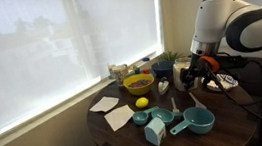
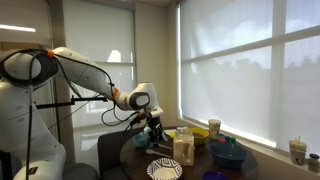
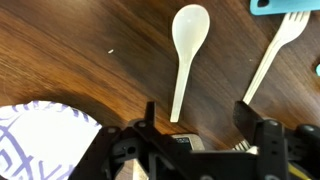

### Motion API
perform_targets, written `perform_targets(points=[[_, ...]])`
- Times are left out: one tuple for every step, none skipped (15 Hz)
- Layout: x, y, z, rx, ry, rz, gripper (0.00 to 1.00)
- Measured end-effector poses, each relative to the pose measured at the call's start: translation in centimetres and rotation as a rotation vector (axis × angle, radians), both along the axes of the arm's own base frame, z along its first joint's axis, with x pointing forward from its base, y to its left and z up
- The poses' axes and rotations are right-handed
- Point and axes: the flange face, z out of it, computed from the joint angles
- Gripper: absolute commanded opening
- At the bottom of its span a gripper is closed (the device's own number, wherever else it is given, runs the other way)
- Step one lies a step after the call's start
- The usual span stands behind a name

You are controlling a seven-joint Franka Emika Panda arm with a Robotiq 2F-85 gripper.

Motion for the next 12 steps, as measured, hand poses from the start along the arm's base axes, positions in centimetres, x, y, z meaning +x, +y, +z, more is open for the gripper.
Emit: perform_targets(points=[[0.0, 0.0, 0.0, 0.0, 0.001, 0.0, 0.81], [0.0, 0.0, 0.0, -0.001, 0.001, 0.0, 0.95], [0.0, 0.0, 0.0, -0.001, 0.001, 0.0, 0.97], [0.0, 0.0, -0.1, -0.001, 0.001, -0.001, 1.0], [0.0, -0.1, 0.0, 0.008, 0.002, -0.005, 1.0], [0.1, -0.4, 0.1, 0.015, 0.0, -0.011, 1.0], [0.2, -0.9, 0.4, 0.017, -0.006, -0.018, 1.0], [0.4, -1.6, 1.0, 0.019, -0.016, -0.02, 1.0], [0.6, -2.4, 1.8, 0.021, -0.033, -0.019, 1.0], [0.7, -3.3, 2.9, 0.019, -0.049, -0.016, 1.0], [0.8, -4.2, 4.0, 0.018, -0.068, -0.015, 1.0], [0.8, -4.9, 5.3, 0.017, -0.09, -0.008, 1.0]])
